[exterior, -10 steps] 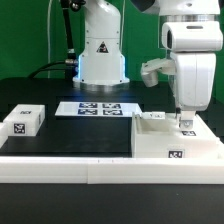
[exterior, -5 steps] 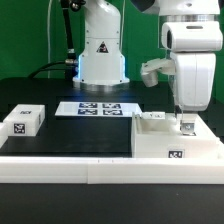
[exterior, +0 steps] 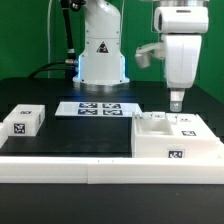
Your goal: Assemble cabinet
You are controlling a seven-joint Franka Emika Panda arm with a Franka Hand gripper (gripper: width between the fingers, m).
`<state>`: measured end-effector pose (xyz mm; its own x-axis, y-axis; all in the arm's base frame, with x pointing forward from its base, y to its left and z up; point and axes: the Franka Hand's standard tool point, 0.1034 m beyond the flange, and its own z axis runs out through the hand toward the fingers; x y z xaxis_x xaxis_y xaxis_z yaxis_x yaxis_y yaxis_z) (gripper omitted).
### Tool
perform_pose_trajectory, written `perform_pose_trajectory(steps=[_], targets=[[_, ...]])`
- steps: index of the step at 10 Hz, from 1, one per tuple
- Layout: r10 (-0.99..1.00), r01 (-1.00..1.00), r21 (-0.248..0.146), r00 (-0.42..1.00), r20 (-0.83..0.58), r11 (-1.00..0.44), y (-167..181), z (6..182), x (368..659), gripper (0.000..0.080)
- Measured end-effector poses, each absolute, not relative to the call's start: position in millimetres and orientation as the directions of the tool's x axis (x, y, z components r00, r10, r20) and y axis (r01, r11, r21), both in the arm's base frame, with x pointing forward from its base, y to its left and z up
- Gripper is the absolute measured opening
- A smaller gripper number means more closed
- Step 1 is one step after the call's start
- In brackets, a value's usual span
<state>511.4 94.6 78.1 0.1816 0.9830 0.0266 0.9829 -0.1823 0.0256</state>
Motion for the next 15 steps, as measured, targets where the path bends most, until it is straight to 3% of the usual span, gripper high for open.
perform_pose_trajectory(steps=[2,5,8,11,15], targets=[[0.978,0.978,0.000,0.208,0.012,-0.208,92,73.8,488,0.0797],[0.978,0.978,-0.003,0.210,0.011,-0.210,91,72.6,488,0.0797],[0.976,0.977,0.008,0.215,0.019,-0.215,93,71.6,485,0.0797],[0.988,0.988,0.030,0.148,0.038,-0.149,98,63.0,450,0.0797],[0.993,0.993,0.016,0.112,0.030,-0.113,99,57.4,441,0.0797]])
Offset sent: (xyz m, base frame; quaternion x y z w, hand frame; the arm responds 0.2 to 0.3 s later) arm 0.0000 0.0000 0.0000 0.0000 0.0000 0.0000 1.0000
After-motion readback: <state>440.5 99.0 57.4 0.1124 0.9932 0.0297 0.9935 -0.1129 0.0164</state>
